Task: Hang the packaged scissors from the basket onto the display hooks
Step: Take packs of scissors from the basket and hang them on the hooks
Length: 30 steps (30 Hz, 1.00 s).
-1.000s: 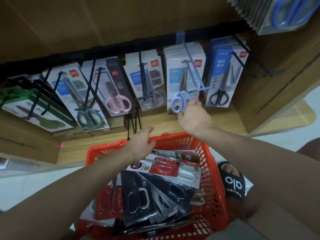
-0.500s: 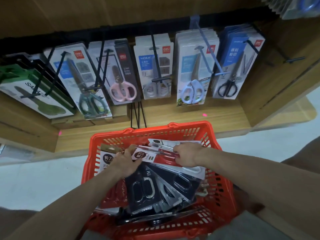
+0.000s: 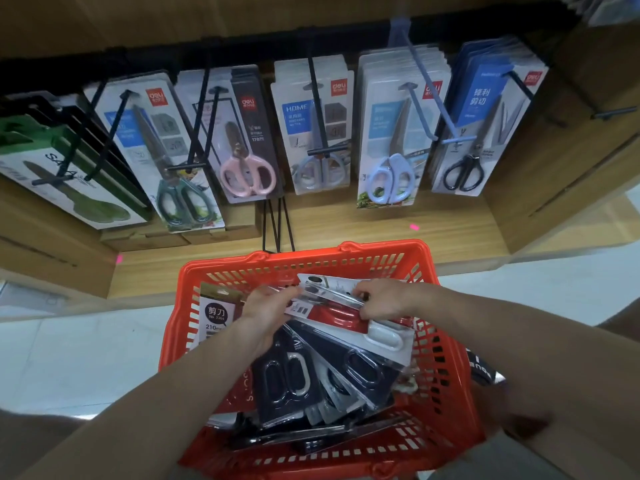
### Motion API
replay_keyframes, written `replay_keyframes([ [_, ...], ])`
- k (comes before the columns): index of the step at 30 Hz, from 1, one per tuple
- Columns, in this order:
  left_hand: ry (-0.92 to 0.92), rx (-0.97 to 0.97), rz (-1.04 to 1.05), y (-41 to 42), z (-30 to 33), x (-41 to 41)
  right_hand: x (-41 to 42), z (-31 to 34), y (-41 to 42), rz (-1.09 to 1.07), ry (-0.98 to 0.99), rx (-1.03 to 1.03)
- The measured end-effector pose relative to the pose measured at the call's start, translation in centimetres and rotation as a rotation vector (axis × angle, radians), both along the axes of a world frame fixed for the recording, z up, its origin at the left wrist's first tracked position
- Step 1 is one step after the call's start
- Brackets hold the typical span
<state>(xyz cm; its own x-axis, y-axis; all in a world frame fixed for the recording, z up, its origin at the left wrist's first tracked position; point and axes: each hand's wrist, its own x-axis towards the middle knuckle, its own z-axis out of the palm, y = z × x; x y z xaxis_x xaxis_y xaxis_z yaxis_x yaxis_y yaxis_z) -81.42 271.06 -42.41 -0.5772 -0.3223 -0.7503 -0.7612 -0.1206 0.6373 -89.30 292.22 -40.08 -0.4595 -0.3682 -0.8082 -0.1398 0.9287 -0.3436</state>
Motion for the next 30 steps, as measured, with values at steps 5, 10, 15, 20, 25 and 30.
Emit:
replay_keyframes([
  [5, -0.009, 0.079, 0.032, 1.6, -0.9, 0.4, 1.3, 1.2, -0.8, -0.106, -0.16, -0.169],
  [10, -0.049, -0.122, 0.084, 1.0, -1.2, 1.2, 2.4, 1.3, -1.0, -0.172, -0.192, -0.247],
  [15, -0.024, -0.107, 0.137, 0.0, -1.2, 1.3, 1.2, 0.4, 0.2, -0.277, 0.082, -0.291],
  [20, 0.023, -0.118, 0.198, -1.2, -0.6, 1.9, -0.5, -0.3, 2.7, -0.055, 0.436, -0.048],
  [25, 0.033, -0.171, 0.149, -1.7, 0.2, 2.5, 0.4, -1.5, 2.4, 0.125, 0.381, 0.033],
  [30, 0.065, -0.261, 0.063, -1.7, 1.3, 2.9, 0.9, -1.8, 2.0, 0.311, 0.484, 0.097],
])
